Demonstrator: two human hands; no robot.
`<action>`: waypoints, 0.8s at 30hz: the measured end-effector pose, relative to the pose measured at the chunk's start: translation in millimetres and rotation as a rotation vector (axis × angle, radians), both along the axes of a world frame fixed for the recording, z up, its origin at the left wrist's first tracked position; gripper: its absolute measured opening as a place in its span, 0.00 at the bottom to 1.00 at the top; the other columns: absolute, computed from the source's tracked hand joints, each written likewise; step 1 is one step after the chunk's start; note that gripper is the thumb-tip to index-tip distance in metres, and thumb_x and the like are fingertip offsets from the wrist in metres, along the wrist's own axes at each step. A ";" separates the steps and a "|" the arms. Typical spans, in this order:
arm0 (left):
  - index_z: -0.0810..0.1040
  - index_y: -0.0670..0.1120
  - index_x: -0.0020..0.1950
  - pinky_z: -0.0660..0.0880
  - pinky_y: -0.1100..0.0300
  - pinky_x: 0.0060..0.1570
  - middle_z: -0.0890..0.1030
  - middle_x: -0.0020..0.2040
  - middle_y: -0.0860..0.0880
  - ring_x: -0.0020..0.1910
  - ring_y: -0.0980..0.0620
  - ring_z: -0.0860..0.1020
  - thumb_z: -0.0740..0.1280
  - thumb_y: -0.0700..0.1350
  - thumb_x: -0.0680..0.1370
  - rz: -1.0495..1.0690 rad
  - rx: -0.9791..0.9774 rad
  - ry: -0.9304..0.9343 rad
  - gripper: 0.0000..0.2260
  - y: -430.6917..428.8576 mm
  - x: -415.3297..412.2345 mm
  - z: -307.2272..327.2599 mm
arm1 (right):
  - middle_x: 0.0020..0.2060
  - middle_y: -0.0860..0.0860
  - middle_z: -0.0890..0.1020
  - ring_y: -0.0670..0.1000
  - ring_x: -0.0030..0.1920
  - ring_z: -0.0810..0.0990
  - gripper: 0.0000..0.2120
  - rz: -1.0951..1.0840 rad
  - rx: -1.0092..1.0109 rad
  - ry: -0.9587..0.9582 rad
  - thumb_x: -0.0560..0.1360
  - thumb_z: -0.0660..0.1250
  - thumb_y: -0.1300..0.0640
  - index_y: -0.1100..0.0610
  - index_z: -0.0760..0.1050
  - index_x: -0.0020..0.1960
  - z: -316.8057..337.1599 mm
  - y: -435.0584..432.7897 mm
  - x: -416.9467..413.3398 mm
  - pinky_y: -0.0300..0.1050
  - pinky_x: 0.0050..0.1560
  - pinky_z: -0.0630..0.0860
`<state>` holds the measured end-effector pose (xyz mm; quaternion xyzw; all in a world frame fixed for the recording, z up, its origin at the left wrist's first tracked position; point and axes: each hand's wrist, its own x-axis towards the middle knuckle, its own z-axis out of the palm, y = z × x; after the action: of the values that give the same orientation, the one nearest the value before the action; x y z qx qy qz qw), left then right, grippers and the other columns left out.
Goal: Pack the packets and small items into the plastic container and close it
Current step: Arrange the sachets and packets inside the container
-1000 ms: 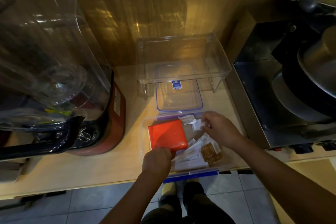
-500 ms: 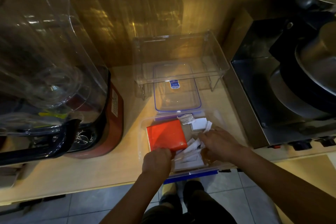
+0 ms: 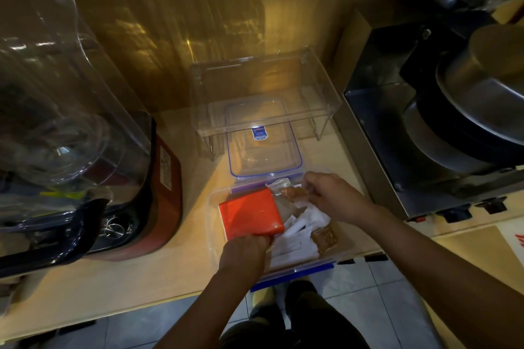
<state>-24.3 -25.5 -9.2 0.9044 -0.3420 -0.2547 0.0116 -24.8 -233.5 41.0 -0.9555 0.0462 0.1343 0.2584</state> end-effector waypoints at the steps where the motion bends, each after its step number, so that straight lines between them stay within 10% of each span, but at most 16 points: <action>1: 0.70 0.48 0.67 0.78 0.53 0.54 0.81 0.56 0.45 0.52 0.45 0.81 0.56 0.44 0.81 -0.032 -0.007 -0.001 0.15 -0.2 0.0 -0.4 | 0.45 0.50 0.76 0.49 0.44 0.74 0.06 -0.050 0.022 -0.014 0.74 0.66 0.61 0.56 0.73 0.51 -2.1 2.7 -1.2 0.44 0.44 0.71; 13: 0.72 0.48 0.63 0.77 0.57 0.50 0.81 0.55 0.46 0.51 0.46 0.80 0.56 0.46 0.80 -0.034 -0.065 -0.056 0.14 3.0 -0.6 0.8 | 0.64 0.53 0.74 0.55 0.62 0.71 0.22 0.501 -0.501 -0.051 0.73 0.65 0.52 0.52 0.70 0.67 -50.8 -2.7 -19.0 0.49 0.62 0.64; 20: 0.72 0.50 0.64 0.78 0.55 0.48 0.82 0.54 0.47 0.49 0.45 0.82 0.58 0.48 0.80 0.095 -0.118 -0.165 0.14 2.5 -12.8 11.7 | 0.58 0.56 0.77 0.56 0.56 0.77 0.15 0.465 -0.212 0.079 0.72 0.65 0.64 0.56 0.78 0.57 -47.8 14.9 -27.6 0.46 0.50 0.73; 24: 0.83 0.49 0.46 0.80 0.59 0.35 0.85 0.41 0.49 0.37 0.49 0.83 0.79 0.48 0.60 0.028 -0.251 -0.362 0.17 2.1 -14.4 25.0 | 0.59 0.55 0.77 0.54 0.59 0.74 0.14 0.492 -0.105 0.164 0.74 0.63 0.64 0.59 0.77 0.59 -48.5 19.8 -27.5 0.46 0.58 0.72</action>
<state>-38.7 -23.4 15.8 0.9315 -0.3549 -0.0437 0.0659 -52.3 -213.7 -7.5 -0.9361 -0.1598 0.2674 0.1633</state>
